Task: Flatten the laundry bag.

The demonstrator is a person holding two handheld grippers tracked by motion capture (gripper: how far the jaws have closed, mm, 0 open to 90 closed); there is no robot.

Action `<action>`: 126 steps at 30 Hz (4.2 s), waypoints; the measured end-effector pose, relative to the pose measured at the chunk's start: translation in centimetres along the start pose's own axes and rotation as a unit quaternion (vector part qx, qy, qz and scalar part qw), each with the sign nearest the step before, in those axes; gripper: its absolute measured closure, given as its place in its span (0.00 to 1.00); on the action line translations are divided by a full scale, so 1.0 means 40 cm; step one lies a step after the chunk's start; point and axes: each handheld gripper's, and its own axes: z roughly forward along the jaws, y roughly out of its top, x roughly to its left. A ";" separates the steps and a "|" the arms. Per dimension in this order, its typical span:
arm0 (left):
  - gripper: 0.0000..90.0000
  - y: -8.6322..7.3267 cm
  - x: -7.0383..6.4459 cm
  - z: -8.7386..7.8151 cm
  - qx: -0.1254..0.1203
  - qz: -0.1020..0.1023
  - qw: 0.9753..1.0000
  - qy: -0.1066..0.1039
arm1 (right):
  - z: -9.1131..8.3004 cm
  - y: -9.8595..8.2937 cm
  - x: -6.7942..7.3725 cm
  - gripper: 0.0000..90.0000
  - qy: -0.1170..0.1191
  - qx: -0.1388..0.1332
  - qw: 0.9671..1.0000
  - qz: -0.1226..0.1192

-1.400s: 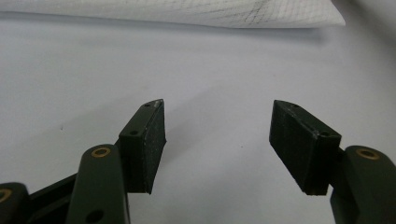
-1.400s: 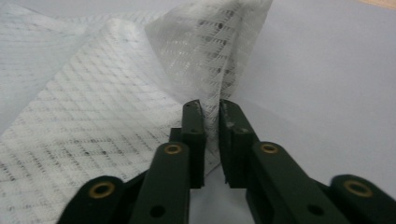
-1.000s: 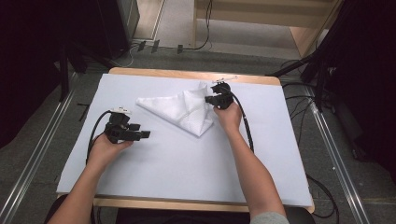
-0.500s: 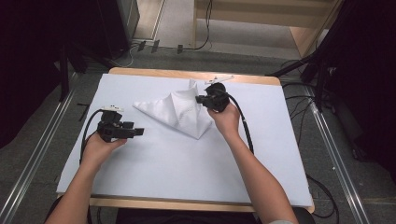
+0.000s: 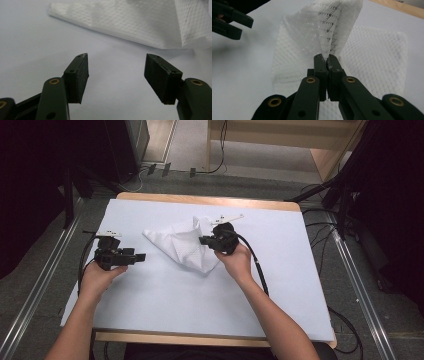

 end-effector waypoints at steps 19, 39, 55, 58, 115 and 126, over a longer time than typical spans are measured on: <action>0.41 -0.002 0.008 -0.006 0.002 0.000 1.000 -0.001 | 0.042 -0.055 0.057 1.00 0.042 0.032 0.999 -0.005; 0.41 -0.009 0.014 -0.019 -0.001 -0.002 1.000 0.002 | 0.076 -0.077 0.125 0.93 0.085 0.059 0.994 -0.025; 0.41 -0.008 0.018 -0.025 -0.004 -0.006 1.000 0.006 | 0.061 -0.064 0.181 0.87 0.106 0.057 0.991 -0.055; 0.42 -0.009 0.021 -0.025 -0.005 -0.007 1.000 0.006 | 0.046 -0.057 0.164 0.97 0.098 0.052 0.993 -0.049; 0.51 0.022 -0.047 0.025 0.009 0.019 1.000 -0.020 | -0.009 -0.102 0.168 0.89 0.094 0.054 0.993 -0.045; 0.49 0.052 -0.060 0.092 0.031 0.029 0.999 -0.023 | -0.094 -0.141 0.104 0.82 0.058 0.043 0.997 -0.028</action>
